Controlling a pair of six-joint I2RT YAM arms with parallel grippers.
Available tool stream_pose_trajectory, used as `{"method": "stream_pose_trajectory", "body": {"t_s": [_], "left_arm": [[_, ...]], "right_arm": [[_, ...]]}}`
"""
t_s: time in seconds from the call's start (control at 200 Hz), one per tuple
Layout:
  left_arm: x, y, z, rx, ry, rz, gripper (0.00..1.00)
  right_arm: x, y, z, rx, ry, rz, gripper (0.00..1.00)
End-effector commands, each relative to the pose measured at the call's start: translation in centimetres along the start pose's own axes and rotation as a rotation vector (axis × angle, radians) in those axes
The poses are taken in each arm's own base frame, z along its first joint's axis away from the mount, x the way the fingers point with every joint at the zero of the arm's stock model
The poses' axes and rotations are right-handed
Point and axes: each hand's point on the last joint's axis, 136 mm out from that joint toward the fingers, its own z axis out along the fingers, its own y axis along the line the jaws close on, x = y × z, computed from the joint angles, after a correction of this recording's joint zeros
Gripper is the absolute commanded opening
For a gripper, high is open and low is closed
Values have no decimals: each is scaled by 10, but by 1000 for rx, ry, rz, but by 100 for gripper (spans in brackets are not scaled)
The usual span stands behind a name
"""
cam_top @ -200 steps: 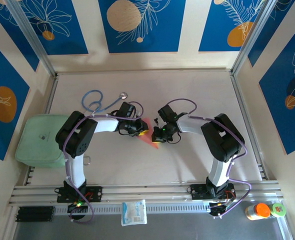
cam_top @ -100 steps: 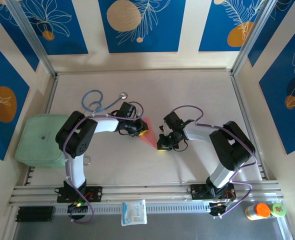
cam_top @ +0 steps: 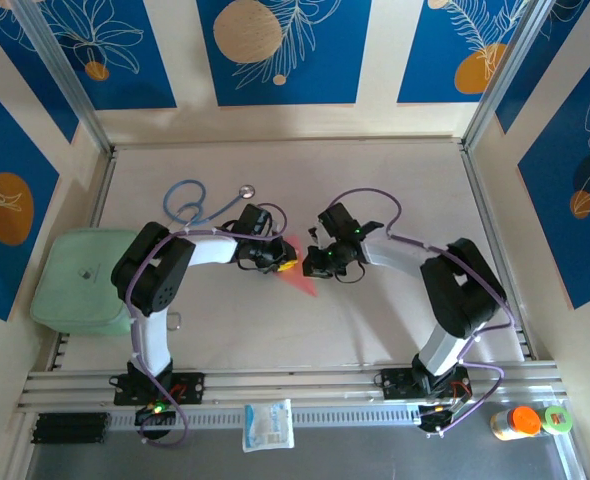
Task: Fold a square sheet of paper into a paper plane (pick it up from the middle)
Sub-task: Fourth fold the wing at the center of the table.
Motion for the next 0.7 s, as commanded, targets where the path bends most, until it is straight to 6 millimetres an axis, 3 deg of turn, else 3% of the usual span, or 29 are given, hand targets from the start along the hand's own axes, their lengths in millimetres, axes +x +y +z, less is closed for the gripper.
{"method": "stream_pose_trajectory", "body": {"t_s": [0.0, 0.22, 0.375, 0.445, 0.695], "left_arm": [[11, 39, 8, -109, 29, -88, 20], [5, 17, 2, -42, 13, -52, 20], [-6, -26, -13, 82, -31, 92, 20], [-6, -36, -20, 105, -42, 145, 20], [17, -29, -15, 97, -1, 208, 12]], "right_arm": [[-2, -9, 12, 39, 14, 16, 7], [7, -27, 33, 90, 67, 23, 6], [21, -46, 40, 153, 107, 34, 5], [25, -53, 40, 177, 116, 39, 5], [28, -55, 42, 171, 136, 61, 4]]}}
